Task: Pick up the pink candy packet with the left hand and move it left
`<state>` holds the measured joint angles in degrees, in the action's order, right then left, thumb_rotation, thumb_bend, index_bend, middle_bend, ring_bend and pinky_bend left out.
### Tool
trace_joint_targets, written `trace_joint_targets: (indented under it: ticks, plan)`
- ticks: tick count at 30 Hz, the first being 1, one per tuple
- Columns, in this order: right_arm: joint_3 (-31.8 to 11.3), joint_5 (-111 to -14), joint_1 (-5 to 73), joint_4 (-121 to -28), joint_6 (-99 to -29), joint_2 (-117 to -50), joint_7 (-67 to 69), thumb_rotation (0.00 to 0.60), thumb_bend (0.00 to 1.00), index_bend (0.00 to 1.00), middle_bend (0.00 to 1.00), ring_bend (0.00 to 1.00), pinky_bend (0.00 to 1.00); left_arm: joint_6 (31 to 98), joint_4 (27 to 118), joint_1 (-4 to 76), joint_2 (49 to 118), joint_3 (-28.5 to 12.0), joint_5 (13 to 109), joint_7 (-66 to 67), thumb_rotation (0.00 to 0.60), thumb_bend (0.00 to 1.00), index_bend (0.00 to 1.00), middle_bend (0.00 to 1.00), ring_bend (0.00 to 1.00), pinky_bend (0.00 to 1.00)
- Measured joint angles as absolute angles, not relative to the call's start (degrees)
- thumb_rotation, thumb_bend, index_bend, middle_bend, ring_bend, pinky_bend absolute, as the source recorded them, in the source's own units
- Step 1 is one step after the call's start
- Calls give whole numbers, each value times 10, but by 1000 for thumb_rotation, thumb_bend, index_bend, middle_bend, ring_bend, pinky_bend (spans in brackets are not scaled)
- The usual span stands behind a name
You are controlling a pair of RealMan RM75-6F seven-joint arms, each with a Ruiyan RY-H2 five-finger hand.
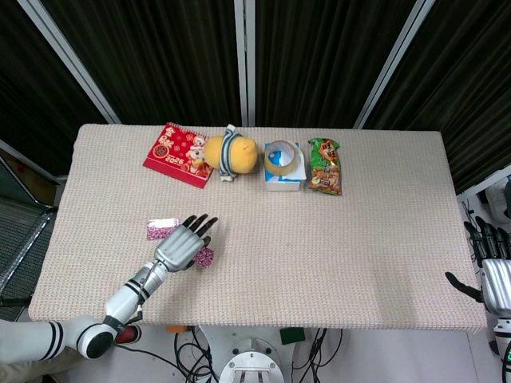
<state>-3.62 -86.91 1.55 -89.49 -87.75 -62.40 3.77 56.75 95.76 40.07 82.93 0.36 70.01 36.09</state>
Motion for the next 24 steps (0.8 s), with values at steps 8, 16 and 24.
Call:
trace_joint_targets:
  ticks: [8,16,24]
  plan:
    - [-36,-870,17,-894,-875,-627,37,599,350,0,0,0,0,635,988,380,818,-30,605,412,600,204,404,0,0,137]
    - [-34,-867,17,-889,-870,-625,41,598,353,0,0,0,0,703,992,374,847,-59,445,519,600,204,402,0,0,137]
    - [-34,-866,16,-887,-871,-622,46,600,353,0,0,0,0,707,939,385,891,-71,393,540,600,204,403,0,0,137]
